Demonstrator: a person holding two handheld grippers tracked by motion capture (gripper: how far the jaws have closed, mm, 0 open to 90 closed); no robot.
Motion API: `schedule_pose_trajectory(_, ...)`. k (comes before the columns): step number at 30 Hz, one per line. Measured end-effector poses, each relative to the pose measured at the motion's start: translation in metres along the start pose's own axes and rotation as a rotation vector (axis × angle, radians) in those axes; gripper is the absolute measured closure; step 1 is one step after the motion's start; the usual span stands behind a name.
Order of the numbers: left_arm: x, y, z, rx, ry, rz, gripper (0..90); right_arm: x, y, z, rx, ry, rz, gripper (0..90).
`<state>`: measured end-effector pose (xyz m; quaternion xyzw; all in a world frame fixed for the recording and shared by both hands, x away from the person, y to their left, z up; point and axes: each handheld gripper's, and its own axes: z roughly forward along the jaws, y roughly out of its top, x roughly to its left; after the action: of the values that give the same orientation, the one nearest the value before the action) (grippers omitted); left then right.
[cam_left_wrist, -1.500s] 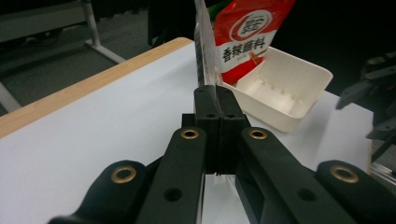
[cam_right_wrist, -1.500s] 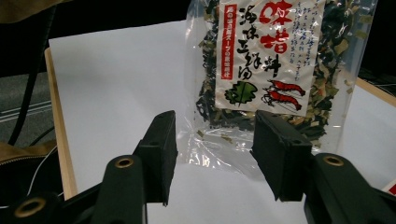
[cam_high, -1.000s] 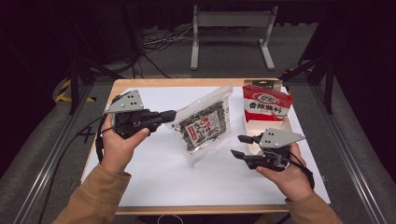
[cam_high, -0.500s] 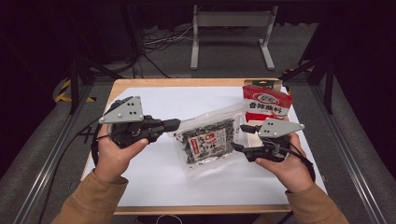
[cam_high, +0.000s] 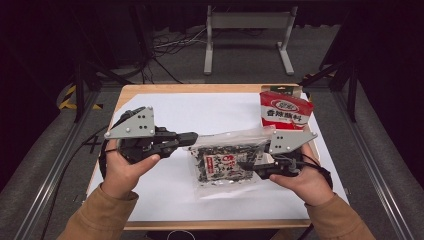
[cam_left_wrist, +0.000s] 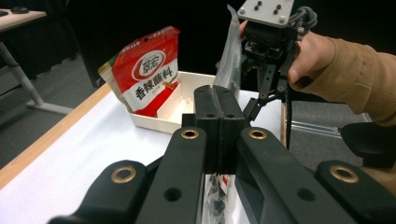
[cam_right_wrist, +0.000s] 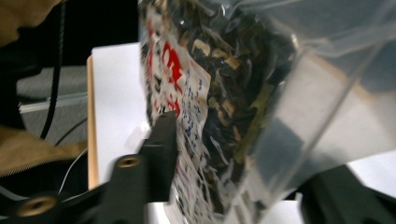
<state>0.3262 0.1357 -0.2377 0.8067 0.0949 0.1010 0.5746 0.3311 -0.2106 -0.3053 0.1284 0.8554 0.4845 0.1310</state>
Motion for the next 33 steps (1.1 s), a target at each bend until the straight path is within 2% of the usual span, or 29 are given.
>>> schedule_pose_trajectory(1,0.001,0.0,-0.001,-0.006,0.003,0.0,90.0,0.001,0.0,-0.001,0.0,0.049,0.007,66.6)
schedule_pose_trajectory(8,0.004,-0.003,-0.003,-0.037,0.015,-0.033,90.0,0.004,0.003,-0.006,-0.025,0.085,0.006,74.7)
schedule_pose_trajectory(10,0.006,-0.004,-0.003,-0.038,0.015,-0.038,89.9,0.006,0.004,-0.007,-0.025,0.076,-0.016,75.1)
schedule_pose_trajectory(12,0.007,-0.006,-0.003,-0.044,0.009,-0.051,89.9,0.007,0.005,-0.006,-0.016,0.09,0.008,75.4)
schedule_pose_trajectory(15,0.009,-0.008,-0.003,-0.057,0.004,-0.055,89.5,0.007,0.005,-0.007,-0.016,0.096,0.021,75.7)
schedule_pose_trajectory(16,0.009,-0.008,-0.004,-0.063,0.007,-0.059,87.0,0.006,0.005,-0.008,-0.017,0.098,0.028,75.7)
schedule_pose_trajectory(19,0.008,-0.008,-0.006,-0.068,0.036,-0.058,76.9,0.004,0.006,-0.01,-0.033,0.093,0.046,75.9)
schedule_pose_trajectory(23,0.009,-0.011,-0.01,-0.065,0.055,-0.061,64.9,0.001,0.006,-0.015,-0.032,0.075,0.054,75.9)
schedule_pose_trajectory(25,0.01,-0.016,-0.012,-0.063,0.062,-0.08,56.7,-0.002,0.006,-0.018,-0.034,0.064,0.06,75.9)
schedule_pose_trajectory(28,0.014,-0.027,-0.015,-0.041,0.078,-0.105,53.7,-0.005,0.007,-0.024,-0.038,0.045,0.069,75.9)
schedule_pose_trajectory(33,0.021,-0.048,-0.02,-0.032,0.1,-0.153,51.6,-0.01,0.009,-0.035,-0.037,0.01,0.078,75.9)
